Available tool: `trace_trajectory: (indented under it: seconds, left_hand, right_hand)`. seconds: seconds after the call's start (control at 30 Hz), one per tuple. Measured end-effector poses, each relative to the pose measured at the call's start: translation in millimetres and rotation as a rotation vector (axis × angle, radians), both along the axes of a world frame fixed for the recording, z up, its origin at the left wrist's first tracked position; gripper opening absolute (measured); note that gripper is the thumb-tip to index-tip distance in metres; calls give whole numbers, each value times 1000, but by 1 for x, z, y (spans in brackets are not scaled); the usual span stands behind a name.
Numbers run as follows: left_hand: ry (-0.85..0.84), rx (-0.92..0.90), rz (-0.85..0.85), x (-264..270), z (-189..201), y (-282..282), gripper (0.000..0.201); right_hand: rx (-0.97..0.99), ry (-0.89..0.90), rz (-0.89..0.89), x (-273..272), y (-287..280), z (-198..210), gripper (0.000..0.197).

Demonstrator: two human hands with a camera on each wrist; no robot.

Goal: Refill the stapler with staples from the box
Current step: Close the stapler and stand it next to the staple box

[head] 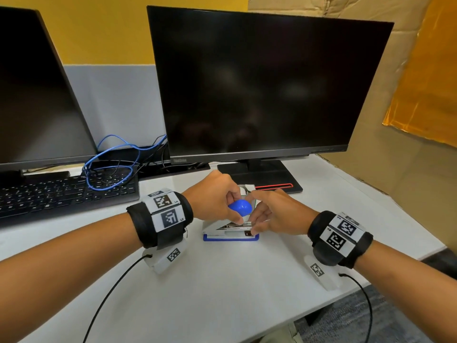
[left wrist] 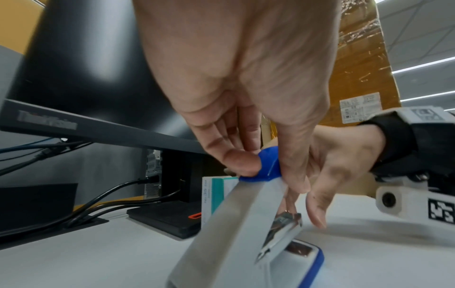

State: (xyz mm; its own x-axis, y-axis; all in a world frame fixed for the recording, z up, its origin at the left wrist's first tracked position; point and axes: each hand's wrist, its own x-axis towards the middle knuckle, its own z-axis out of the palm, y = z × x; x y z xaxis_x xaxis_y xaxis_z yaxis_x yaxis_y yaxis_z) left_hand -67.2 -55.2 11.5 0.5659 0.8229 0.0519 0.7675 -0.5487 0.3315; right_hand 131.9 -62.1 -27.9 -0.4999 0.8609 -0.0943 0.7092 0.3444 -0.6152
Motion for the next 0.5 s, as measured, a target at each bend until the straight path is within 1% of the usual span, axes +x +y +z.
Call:
trace_trajectory:
  seconds: [0.2, 0.37, 0.5]
  left_hand:
    - [79, -6, -11, 12, -14, 0, 41]
    - [83, 2, 2, 16, -20, 1, 39]
    - [104, 0, 24, 14, -23, 2, 38]
  right_hand:
    - [72, -109, 48, 3, 2, 6, 43]
    - [114, -137, 86, 1, 3, 7, 33]
    - [241, -222, 90, -1, 7, 13, 30]
